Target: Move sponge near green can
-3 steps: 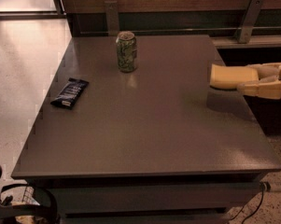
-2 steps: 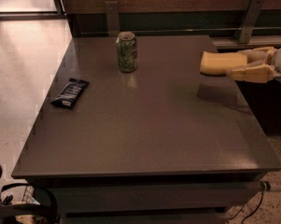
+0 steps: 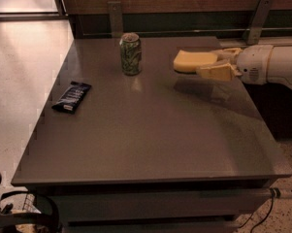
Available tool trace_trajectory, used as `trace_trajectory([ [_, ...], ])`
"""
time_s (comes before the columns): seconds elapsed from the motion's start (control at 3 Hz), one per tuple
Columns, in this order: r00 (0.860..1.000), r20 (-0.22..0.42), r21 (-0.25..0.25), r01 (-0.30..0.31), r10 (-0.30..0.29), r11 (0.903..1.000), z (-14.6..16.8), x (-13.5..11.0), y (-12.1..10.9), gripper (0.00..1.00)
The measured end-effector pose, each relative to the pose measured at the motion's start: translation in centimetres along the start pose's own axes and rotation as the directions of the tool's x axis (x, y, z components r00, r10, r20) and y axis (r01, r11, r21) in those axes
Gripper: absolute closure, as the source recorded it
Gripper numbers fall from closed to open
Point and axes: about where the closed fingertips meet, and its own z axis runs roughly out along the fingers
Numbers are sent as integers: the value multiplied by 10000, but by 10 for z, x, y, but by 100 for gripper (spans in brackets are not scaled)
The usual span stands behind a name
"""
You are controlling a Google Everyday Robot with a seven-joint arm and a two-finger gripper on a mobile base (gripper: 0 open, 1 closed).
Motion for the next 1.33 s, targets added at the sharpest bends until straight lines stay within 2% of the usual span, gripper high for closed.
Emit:
trace_trajectory([
  [0.33, 9998, 141, 14, 102, -103, 9999, 33, -3, -1, 100],
  [1.0, 9966, -187, -12, 803, -803, 9968, 84, -12, -9, 97],
  [1.33, 9969, -159, -41, 770, -771, 9970, 83, -12, -8, 75],
])
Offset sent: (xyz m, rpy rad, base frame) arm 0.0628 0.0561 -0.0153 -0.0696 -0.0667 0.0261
